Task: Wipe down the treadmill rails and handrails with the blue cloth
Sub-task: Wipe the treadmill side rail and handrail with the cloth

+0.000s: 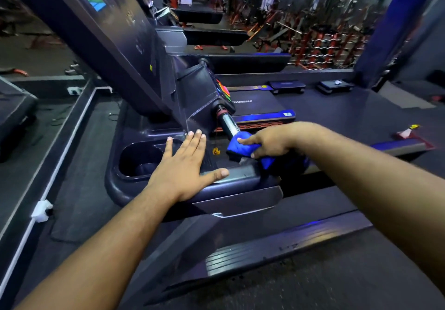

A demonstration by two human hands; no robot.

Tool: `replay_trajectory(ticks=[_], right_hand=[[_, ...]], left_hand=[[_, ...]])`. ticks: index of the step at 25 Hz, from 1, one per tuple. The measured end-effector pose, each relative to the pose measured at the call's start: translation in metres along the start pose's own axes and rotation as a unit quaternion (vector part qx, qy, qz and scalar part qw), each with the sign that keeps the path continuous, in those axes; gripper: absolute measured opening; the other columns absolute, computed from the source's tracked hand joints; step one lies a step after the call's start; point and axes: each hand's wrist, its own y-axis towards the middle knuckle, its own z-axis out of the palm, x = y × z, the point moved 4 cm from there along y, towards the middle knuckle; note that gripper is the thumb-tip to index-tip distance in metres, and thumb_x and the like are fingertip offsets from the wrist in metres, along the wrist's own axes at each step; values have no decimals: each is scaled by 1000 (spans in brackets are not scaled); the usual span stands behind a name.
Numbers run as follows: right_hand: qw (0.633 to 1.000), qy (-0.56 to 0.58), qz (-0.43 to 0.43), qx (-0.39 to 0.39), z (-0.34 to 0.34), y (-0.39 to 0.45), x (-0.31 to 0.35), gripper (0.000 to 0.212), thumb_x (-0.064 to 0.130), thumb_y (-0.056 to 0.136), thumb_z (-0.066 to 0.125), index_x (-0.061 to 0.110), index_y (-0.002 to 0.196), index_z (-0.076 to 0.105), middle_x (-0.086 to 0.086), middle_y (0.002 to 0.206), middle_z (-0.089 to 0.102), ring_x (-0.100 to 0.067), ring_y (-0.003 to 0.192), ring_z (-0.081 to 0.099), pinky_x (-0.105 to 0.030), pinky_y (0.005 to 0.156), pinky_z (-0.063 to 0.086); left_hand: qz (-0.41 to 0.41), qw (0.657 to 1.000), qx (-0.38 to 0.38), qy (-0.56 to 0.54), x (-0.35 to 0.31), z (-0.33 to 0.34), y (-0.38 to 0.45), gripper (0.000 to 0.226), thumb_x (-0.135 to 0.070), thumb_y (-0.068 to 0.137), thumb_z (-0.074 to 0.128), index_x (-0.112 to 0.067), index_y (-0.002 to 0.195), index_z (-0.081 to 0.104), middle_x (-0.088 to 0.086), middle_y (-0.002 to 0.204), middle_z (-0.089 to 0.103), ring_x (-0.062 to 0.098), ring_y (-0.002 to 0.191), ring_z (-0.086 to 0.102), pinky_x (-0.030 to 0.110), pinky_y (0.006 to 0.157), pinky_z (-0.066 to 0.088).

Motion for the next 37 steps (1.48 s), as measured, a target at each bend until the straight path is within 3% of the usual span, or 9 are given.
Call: replay_trajectory(ticks=[3, 6, 11, 15, 20, 26, 31, 34, 37], right_hand=[[985, 127, -32, -117, 22, -42, 21, 48, 44, 103, 43, 37, 150, 38, 0, 156, 40, -21, 143, 35, -29, 111, 27], [924, 219, -84, -301, 64, -64, 76, 46, 52, 103, 29, 39, 142, 48, 10, 149, 49, -9, 141, 37, -35, 115, 26], [900, 111, 12, -421, 133, -65, 50, 52, 60, 98, 26, 45, 148, 34, 8, 154, 42, -19, 143, 34, -47, 118, 14], [838, 213, 220, -451, 127, -67, -22, 57, 61, 93, 26, 38, 139, 50, 5, 147, 50, -21, 143, 35, -54, 119, 10], [871, 158, 84, -457, 140, -72, -2, 53, 56, 97, 35, 36, 145, 43, 8, 152, 44, -17, 145, 31, -50, 120, 11], [857, 153, 158, -466, 151, -84, -125, 55, 57, 98, 30, 35, 146, 42, 9, 151, 44, -16, 145, 31, -54, 120, 14], [845, 116, 248, -460, 172, -113, -238, 52, 57, 98, 34, 39, 146, 40, 3, 151, 44, -24, 137, 39, -46, 100, 40], [845, 122, 306, -420, 180, -138, -316, 49, 47, 99, 45, 38, 147, 39, -2, 150, 41, -30, 130, 40, -46, 97, 42], [840, 144, 283, -440, 180, -164, -367, 35, 28, 97, 54, 25, 132, 56, -6, 128, 56, -33, 112, 51, -44, 89, 45]], left_hand=[[21, 999, -19, -25, 1, -3, -2, 122, -96, 63, -14, -19, 157, -13, -6, 164, -21, 6, 148, -22, 49, 121, -15], [43, 995, -39, -76, 4, -5, -4, 117, -94, 67, -12, -20, 158, -12, -7, 164, -21, 6, 149, -21, 51, 122, -12], [105, 993, -52, 9, -15, -6, -8, 116, -94, 69, -8, -19, 158, -10, -6, 164, -19, 8, 149, -20, 55, 119, -15], [148, 987, -29, 58, -60, -2, 6, 125, -95, 61, -18, -17, 158, -8, -4, 166, -14, 10, 152, -15, 62, 118, -11], [191, 979, -41, 59, -112, 5, 35, 128, -95, 60, -18, -14, 159, -3, 0, 167, -6, 13, 153, -7, 62, 118, -6], [193, 979, 5, 69, -172, 15, 77, 129, -96, 56, -20, -17, 157, -12, -4, 166, -14, 9, 152, -13, 61, 119, -10], [225, 971, 17, 74, -270, 28, 124, 120, -94, 66, -7, -17, 157, -12, -3, 165, -17, 9, 151, -17, 61, 118, -11], [244, 967, 19, 73, -349, 38, 160, 116, -92, 72, 3, -16, 158, -10, -3, 166, -15, 9, 151, -17, 62, 117, -12], [263, 964, 23, 33, -428, 46, 194, 117, -91, 70, 2, -15, 158, -4, -2, 167, -7, 10, 152, -12, 63, 117, -12]])
